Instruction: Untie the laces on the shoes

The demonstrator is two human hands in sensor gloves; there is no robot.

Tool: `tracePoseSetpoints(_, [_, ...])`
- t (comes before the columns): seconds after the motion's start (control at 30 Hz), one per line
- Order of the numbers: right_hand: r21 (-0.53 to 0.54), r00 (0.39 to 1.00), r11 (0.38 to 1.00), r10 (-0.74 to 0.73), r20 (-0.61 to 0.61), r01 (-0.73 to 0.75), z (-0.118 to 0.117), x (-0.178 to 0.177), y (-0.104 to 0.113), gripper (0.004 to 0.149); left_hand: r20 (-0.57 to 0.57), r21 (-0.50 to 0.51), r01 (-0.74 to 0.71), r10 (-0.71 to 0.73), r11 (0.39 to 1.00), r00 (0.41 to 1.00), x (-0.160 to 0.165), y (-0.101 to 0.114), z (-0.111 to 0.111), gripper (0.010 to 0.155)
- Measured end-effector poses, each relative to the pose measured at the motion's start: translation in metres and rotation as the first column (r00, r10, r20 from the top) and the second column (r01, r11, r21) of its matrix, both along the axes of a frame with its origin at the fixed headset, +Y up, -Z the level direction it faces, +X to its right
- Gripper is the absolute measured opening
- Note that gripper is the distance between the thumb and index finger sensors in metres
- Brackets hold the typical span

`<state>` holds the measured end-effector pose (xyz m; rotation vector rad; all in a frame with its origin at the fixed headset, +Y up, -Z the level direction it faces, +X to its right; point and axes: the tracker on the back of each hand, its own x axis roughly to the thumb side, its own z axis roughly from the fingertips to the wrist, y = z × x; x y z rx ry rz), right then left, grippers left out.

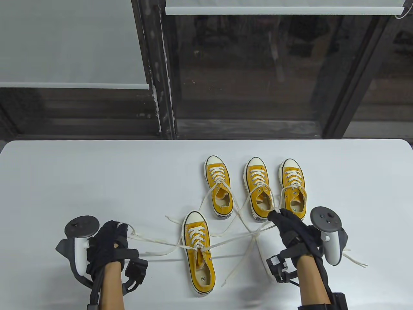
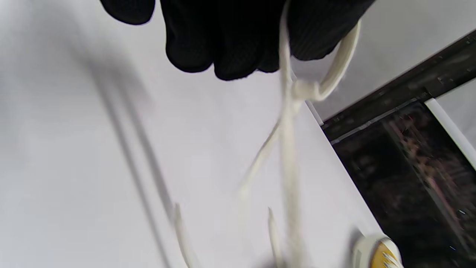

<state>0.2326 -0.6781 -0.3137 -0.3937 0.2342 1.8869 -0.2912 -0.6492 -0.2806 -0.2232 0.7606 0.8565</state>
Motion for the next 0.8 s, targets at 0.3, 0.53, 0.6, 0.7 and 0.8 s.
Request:
tracePoseSetpoints(0.3, [-0.111,0.965,0.971,0.225,0.136,-0.211,0.025,0.051,-0.007,0.056,-0.09,-0.053,0.176,-0.18,0.983,0.979,-0.003,0.016,0.008,0.066])
tracePoseSetpoints(0.53, [0.007,0.884,0.885,0.464,0.052,-0.465,0.033,0.051,0.007,0.057,0.135,0.049,0.372,-0.375,0.927,0.917,0.038,0.039,0.003,0.063])
tracePoseSetpoints(0.6, [0.074,0.821,0.819,0.571,-0.003,-0.569,0.037,0.041,0.012,0.058,0.277,0.075,0.353,-0.359,0.933,0.891,0.059,0.033,0.003,0.068])
tracePoseSetpoints(0.7, [0.17,0.717,0.715,0.695,-0.06,-0.679,0.046,0.024,0.016,0.059,0.467,0.072,0.193,-0.204,0.979,0.86,0.093,0.008,-0.002,0.073])
tracePoseSetpoints(0.8, [0.263,0.602,0.6,0.794,-0.082,-0.755,0.052,0.011,0.017,0.059,0.647,-0.117,0.089,0.008,0.989,0.762,0.131,-0.029,-0.009,0.084])
